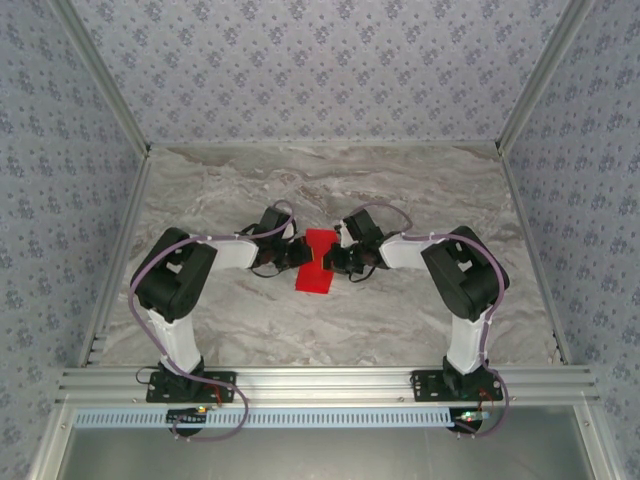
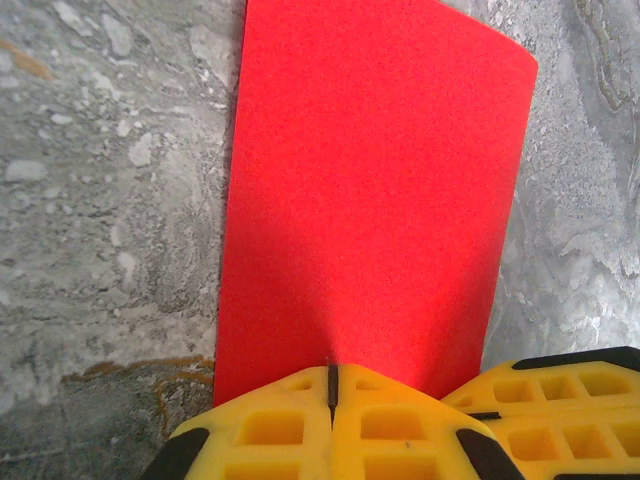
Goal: Fold a paper plane with a square sheet of paper (pick it up from the middle)
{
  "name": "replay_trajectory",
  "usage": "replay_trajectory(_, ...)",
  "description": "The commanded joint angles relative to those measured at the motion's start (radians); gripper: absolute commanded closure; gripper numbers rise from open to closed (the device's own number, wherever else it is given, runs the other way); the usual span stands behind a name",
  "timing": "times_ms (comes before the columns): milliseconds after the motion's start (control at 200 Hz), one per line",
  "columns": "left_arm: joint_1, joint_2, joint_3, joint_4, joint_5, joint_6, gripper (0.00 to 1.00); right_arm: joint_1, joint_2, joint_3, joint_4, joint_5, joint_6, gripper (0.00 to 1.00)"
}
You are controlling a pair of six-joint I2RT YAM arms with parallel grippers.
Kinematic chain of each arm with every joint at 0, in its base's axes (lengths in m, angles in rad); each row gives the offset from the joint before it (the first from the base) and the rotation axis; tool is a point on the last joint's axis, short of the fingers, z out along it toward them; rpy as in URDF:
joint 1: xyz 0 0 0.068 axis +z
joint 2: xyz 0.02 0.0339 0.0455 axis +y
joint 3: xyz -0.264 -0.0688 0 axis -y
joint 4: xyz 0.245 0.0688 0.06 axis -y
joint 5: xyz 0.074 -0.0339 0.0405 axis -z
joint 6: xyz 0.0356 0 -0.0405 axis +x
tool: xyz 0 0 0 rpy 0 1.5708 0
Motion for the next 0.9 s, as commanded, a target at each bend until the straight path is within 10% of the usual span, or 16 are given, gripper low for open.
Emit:
replay_trajectory(0,-0.001,0.093,-0.084,-0.252,-0.174,-0.006,1.0,0.003,0.011,-0.005,-0.09,-0.039,-0.074,1.0)
replay_trajectory(899,-0.008,0.095,-0.129,-0.199,-0.177,-0.033,1.0,0.052,-0.008,0.023,-0.048,-0.084,-0.11,1.0)
